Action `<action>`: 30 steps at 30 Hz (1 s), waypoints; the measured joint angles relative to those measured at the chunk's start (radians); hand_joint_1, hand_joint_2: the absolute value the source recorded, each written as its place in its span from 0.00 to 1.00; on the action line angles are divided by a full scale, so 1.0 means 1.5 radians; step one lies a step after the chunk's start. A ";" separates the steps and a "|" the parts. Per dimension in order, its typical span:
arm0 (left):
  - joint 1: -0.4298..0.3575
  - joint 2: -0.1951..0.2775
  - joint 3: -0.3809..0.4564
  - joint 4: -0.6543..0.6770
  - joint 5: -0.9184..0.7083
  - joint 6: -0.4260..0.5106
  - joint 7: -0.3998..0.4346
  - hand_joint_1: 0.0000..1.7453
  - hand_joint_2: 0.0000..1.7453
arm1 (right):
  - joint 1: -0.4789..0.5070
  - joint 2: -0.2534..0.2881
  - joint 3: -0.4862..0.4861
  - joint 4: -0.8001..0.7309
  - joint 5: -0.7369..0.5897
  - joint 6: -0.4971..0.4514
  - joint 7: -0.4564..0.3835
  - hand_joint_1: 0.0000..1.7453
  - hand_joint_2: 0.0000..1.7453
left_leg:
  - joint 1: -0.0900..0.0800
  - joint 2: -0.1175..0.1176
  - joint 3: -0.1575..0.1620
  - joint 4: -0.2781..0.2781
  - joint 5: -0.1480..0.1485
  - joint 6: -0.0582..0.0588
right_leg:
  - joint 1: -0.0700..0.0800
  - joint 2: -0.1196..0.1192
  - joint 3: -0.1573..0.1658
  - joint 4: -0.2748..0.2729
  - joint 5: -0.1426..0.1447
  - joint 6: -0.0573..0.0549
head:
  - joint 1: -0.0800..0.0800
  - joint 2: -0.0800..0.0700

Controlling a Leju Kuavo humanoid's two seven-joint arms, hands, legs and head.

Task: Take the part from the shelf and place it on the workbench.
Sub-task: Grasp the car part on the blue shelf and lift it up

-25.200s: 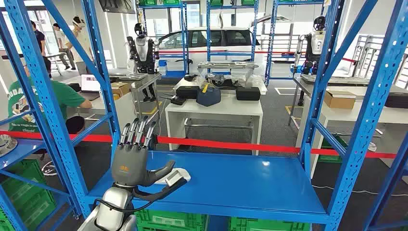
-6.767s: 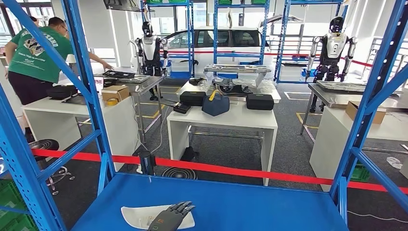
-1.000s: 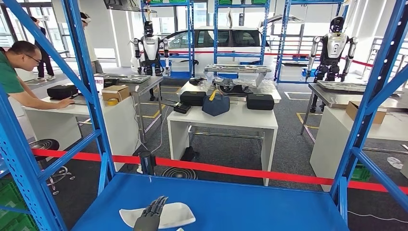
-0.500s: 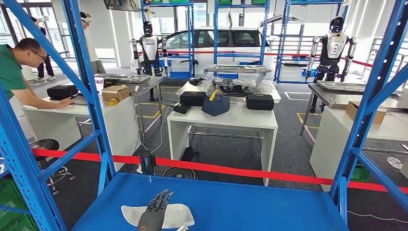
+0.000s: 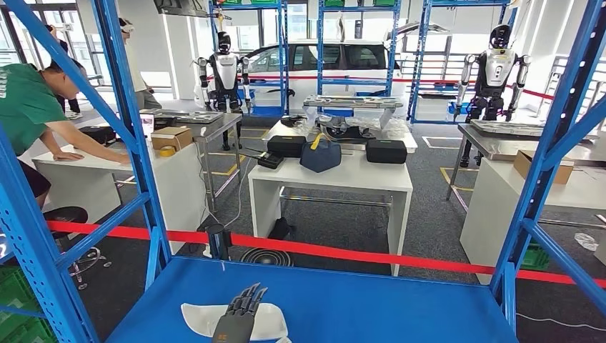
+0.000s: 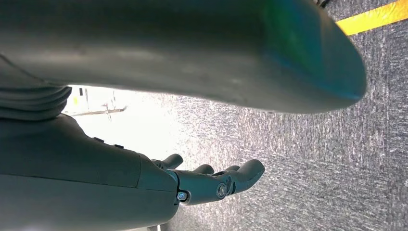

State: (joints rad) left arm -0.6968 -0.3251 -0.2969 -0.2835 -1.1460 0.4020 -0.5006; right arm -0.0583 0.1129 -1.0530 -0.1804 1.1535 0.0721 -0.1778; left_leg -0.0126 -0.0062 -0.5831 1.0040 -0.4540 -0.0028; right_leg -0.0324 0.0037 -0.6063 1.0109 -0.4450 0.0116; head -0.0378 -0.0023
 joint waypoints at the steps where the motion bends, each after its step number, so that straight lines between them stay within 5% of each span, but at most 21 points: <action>1: 0.001 -0.003 -0.003 0.001 -0.005 -0.005 0.003 0.00 1.00 | 0.000 0.000 0.000 0.000 -0.001 0.000 0.000 0.00 0.00 | 0.000 0.000 0.000 0.000 0.000 0.000 | 0.000 0.000 0.000 0.000 0.000 0.000 | 0.000 0.000; 14: 0.038 -0.026 -0.090 0.017 -0.089 -0.061 0.079 0.00 1.00 | 0.000 0.004 0.000 0.000 0.007 0.002 0.000 0.00 0.00 | 0.000 0.000 0.000 0.000 0.000 0.000 | 0.000 0.000 0.000 0.000 0.000 0.000 | 0.000 0.000; 30: 0.046 -0.024 -0.110 0.024 -0.096 -0.057 0.121 0.00 1.00 | 0.000 0.005 0.000 0.000 0.014 0.003 0.000 0.00 0.00 | 0.000 0.000 0.000 0.000 0.000 0.000 | 0.000 0.000 0.000 0.000 0.000 0.000 | 0.000 0.000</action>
State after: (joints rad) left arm -0.6280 -0.3614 -0.4618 -0.2475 -1.2893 0.3171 -0.3192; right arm -0.0584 0.1198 -1.0529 -0.1804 1.1746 0.0767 -0.1778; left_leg -0.0126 -0.0063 -0.5832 1.0039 -0.4541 -0.0028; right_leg -0.0323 0.0036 -0.6064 1.0109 -0.4451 0.0116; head -0.0378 -0.0023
